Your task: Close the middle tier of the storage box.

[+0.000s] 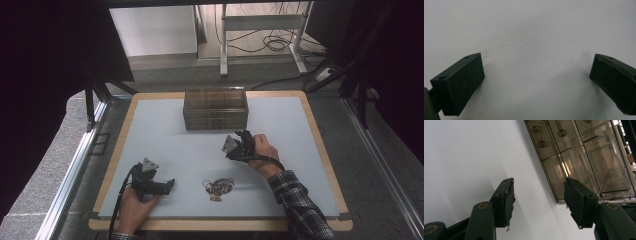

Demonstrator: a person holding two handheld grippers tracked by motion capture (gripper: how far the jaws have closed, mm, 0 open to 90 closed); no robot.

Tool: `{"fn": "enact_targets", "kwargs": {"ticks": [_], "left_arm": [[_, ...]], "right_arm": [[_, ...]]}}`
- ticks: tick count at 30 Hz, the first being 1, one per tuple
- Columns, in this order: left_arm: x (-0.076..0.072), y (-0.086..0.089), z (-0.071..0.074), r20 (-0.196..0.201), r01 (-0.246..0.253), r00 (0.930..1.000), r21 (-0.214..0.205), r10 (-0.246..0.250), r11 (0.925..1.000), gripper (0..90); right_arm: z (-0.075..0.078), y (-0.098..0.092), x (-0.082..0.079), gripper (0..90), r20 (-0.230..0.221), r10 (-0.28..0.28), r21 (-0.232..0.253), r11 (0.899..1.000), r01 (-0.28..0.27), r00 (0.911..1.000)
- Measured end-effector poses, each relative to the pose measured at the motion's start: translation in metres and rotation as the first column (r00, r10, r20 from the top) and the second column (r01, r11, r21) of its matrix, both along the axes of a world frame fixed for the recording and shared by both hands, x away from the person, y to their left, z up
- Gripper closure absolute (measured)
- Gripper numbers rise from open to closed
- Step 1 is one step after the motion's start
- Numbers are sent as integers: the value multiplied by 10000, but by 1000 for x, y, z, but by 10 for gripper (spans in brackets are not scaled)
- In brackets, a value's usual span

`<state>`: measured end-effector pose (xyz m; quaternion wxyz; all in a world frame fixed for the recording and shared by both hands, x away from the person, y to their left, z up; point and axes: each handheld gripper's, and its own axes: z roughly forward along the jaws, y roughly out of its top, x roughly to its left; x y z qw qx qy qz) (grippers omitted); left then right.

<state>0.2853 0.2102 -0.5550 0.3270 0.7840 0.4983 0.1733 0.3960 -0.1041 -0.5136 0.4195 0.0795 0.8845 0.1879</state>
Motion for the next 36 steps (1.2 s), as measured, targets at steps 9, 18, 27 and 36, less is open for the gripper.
{"fn": "enact_targets", "kwargs": {"ticks": [9,18,27,36], "left_arm": [[0,0,0,-32,42,10000,51,-42,10000,0],[0,0,0,-19,21,10000,7,-21,10000,0],[0,0,0,-17,21,10000,0,-21,10000,0],[0,0,0,-15,19,10000,-7,-19,10000,0]], "right_arm": [[0,9,4,424,451,93,-473,9989,-72,9989],[-2,16,7,431,739,152,-840,9964,-89,9971],[-2,24,12,436,1141,175,-1252,9921,-31,9933],[-4,31,16,436,1406,158,-1623,9867,73,9899]]}}
